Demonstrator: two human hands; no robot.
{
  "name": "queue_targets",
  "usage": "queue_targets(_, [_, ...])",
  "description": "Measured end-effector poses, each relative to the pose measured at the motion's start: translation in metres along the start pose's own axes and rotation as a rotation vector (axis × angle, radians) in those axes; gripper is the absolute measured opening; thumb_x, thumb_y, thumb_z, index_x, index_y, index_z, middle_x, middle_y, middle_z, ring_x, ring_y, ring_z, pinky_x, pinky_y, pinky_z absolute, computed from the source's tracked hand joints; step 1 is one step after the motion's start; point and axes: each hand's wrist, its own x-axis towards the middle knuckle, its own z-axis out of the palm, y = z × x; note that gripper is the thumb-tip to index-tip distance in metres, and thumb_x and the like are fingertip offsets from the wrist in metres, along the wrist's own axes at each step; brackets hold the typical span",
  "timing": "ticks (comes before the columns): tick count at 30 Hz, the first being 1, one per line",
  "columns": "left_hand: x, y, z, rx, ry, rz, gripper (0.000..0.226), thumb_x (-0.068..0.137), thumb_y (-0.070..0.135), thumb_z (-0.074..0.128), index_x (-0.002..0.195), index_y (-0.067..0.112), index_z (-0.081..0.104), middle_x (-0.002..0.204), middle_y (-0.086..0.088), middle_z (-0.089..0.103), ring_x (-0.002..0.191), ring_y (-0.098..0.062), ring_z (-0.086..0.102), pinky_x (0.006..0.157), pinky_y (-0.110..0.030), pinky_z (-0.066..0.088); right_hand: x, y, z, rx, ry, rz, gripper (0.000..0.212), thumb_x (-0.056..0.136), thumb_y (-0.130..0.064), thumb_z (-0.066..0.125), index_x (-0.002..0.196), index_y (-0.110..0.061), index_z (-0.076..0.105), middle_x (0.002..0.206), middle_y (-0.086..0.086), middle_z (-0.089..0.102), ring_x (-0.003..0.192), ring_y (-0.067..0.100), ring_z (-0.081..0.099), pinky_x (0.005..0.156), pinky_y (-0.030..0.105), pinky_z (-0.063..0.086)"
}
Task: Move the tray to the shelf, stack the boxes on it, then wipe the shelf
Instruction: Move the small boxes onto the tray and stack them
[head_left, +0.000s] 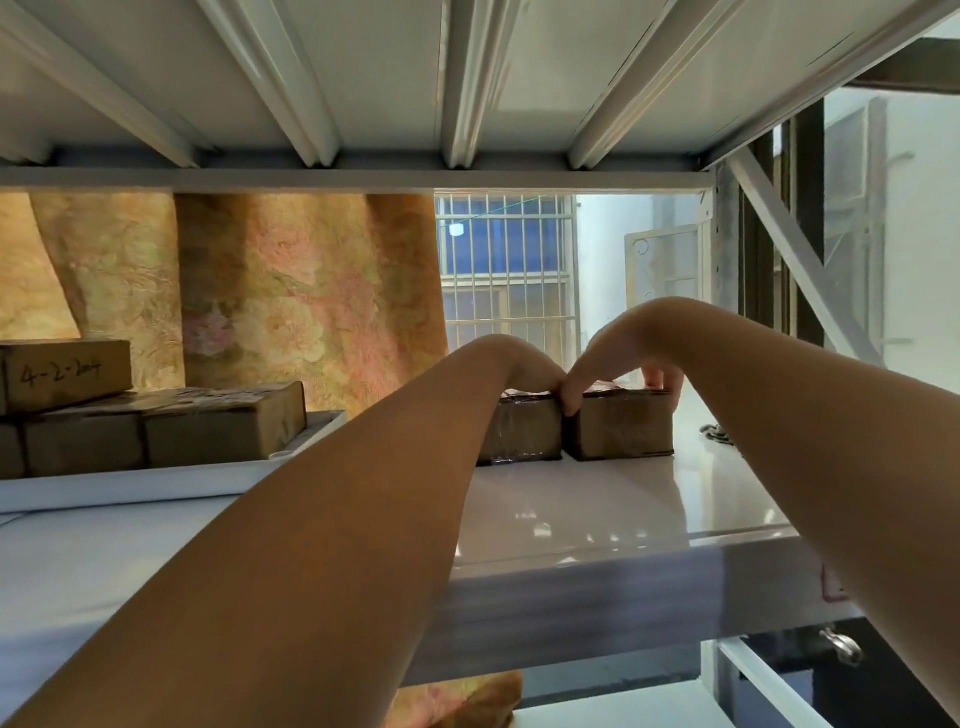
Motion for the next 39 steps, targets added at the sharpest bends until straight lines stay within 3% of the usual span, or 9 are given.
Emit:
queue_targets(5, [-0.001, -0.008, -0.002, -0.098, 0.091, -0.027, 0.046, 0.099, 0.026, 0.041, 0.141, 0.007, 0.036, 0.148, -0.012, 0.033, 0.135, -0.025, 0.034, 0.093, -0.021, 0.033, 0.005, 0.004, 0.001, 0.041, 0.023, 0.039, 0.056, 0.091, -0.034, 0.054, 0.141, -0.016, 0.036, 0.149, 0.008, 0.032, 0.126, 0.032, 0.044, 0.089, 0.037, 0.043])
queue_targets(9, [0.003, -0.023, -0.005, -0.362, 0.255, -0.096, 0.031, 0.085, 0.032, 0.06, 0.106, 0.01, 0.056, 0.109, -0.011, 0.052, 0.092, -0.026, 0.055, 0.073, -0.033, 0.045, 0.01, 0.01, 0.002, 0.281, 0.116, 0.049, 0.028, 0.082, -0.039, 0.058, 0.09, -0.012, 0.056, 0.096, 0.01, 0.06, 0.083, 0.027, 0.06, 0.088, 0.037, 0.049])
queue_targets(11, [0.011, -0.03, -0.008, -0.485, 0.399, -0.096, 0.051, 0.076, 0.038, 0.065, 0.117, 0.011, 0.051, 0.097, -0.007, 0.054, 0.089, -0.025, 0.056, 0.067, -0.032, 0.045, 0.015, 0.013, 0.002, 0.406, 0.212, 0.029, 0.028, 0.078, -0.039, 0.06, 0.088, -0.013, 0.055, 0.091, 0.011, 0.062, 0.086, 0.029, 0.063, 0.095, 0.041, 0.048])
queue_targets(16, [0.021, -0.04, -0.01, -0.657, 0.65, -0.046, 0.081, 0.075, 0.049, 0.059, 0.143, 0.02, 0.024, 0.138, -0.01, 0.038, 0.116, -0.027, 0.05, 0.078, -0.034, 0.048, 0.026, 0.006, 0.007, 0.665, 0.376, -0.085, 0.034, 0.078, -0.034, 0.062, 0.104, -0.015, 0.053, 0.101, 0.012, 0.061, 0.101, 0.031, 0.062, 0.096, 0.045, 0.049])
queue_targets(21, [0.021, -0.043, -0.016, -0.941, 0.796, -0.006, 0.077, 0.077, 0.046, 0.062, 0.142, 0.022, 0.028, 0.136, -0.01, 0.032, 0.108, -0.027, 0.052, 0.069, -0.033, 0.049, 0.04, -0.002, 0.013, 0.848, 0.456, -0.132, 0.053, 0.065, -0.039, 0.062, 0.112, -0.017, 0.052, 0.106, 0.01, 0.062, 0.1, 0.029, 0.061, 0.094, 0.046, 0.05])
queue_targets(25, [0.022, -0.043, -0.018, -1.017, 0.885, 0.045, 0.073, 0.079, 0.044, 0.06, 0.141, 0.024, 0.027, 0.137, -0.007, 0.028, 0.114, -0.03, 0.048, 0.089, -0.045, 0.052, 0.041, -0.002, 0.019, 0.987, 0.379, -0.143, 0.014, 0.081, -0.031, 0.059, 0.086, -0.02, 0.051, 0.09, 0.008, 0.062, 0.084, 0.023, 0.061, 0.086, 0.036, 0.049])
queue_targets(30, [0.022, -0.039, -0.017, -1.112, 0.857, 0.106, 0.082, 0.078, 0.044, 0.06, 0.146, 0.03, 0.015, 0.141, -0.012, 0.027, 0.121, -0.034, 0.043, 0.093, -0.048, 0.05, 0.045, 0.005, 0.019, 1.137, 0.295, -0.105, 0.014, 0.08, -0.031, 0.06, 0.088, -0.021, 0.053, 0.088, 0.004, 0.062, 0.084, 0.022, 0.059, 0.081, 0.034, 0.048])
queue_targets(34, [0.022, -0.036, -0.012, -1.114, 0.625, 0.192, 0.111, 0.07, 0.052, 0.069, 0.146, 0.038, -0.009, 0.142, -0.011, 0.035, 0.118, -0.036, 0.05, 0.097, -0.052, 0.047, 0.051, 0.014, 0.019, 1.147, 0.331, -0.117, 0.027, 0.082, -0.034, 0.06, 0.104, -0.018, 0.058, 0.092, 0.007, 0.066, 0.082, 0.023, 0.063, 0.077, 0.033, 0.051])
queue_targets(39, [0.021, -0.034, -0.007, -1.194, 0.427, 0.197, 0.098, 0.067, 0.048, 0.073, 0.141, 0.046, 0.008, 0.124, -0.011, 0.051, 0.102, -0.034, 0.062, 0.087, -0.052, 0.053, 0.056, 0.02, 0.02, 1.157, 0.353, -0.12, 0.027, 0.081, -0.033, 0.063, 0.103, -0.017, 0.058, 0.096, 0.008, 0.067, 0.083, 0.024, 0.064, 0.082, 0.036, 0.052])
